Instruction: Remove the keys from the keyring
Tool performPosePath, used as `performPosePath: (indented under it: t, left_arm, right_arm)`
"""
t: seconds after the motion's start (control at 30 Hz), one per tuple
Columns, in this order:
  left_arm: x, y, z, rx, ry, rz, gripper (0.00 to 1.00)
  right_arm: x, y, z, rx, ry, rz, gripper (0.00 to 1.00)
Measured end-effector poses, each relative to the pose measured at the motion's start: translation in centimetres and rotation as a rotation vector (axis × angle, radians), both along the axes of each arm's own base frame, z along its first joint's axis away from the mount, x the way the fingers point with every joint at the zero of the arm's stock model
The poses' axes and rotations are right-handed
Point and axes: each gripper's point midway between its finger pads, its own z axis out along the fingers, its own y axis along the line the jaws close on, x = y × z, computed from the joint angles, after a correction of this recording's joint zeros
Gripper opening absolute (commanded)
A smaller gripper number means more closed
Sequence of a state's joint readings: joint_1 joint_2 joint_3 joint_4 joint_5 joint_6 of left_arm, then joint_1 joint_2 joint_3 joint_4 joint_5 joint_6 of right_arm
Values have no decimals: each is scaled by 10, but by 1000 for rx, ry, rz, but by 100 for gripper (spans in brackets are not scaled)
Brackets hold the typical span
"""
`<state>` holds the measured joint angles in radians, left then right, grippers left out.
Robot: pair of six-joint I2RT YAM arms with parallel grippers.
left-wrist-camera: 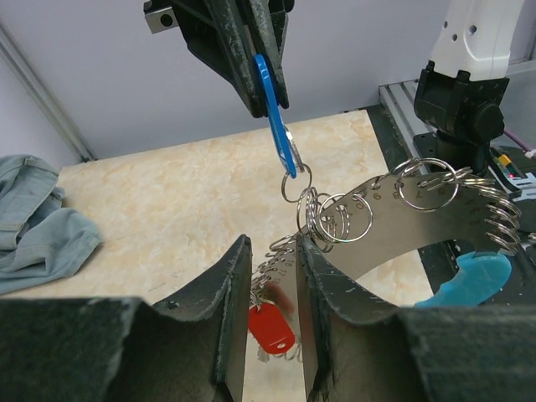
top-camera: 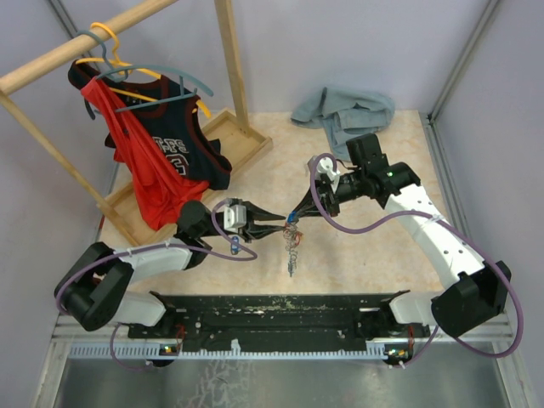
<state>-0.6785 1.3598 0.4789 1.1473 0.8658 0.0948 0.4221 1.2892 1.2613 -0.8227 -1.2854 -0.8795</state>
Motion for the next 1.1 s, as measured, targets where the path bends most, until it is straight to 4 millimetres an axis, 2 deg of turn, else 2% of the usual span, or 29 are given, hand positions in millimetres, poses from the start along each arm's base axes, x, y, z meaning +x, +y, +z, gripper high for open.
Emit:
performPosePath:
  t: [0.57,0.73,1.1]
  left_arm:
    - [-12,0,4,-7,1,-64,34]
    - [-11,-2,11,-21,-1,-70,30]
    - [-16,-7,12,-17,16,-85,24]
  right_arm:
    - [0,0,0,0,-1,0,0]
    - [0,0,0,0,0,0,0]
    - [0,0,0,0,-1,0,0]
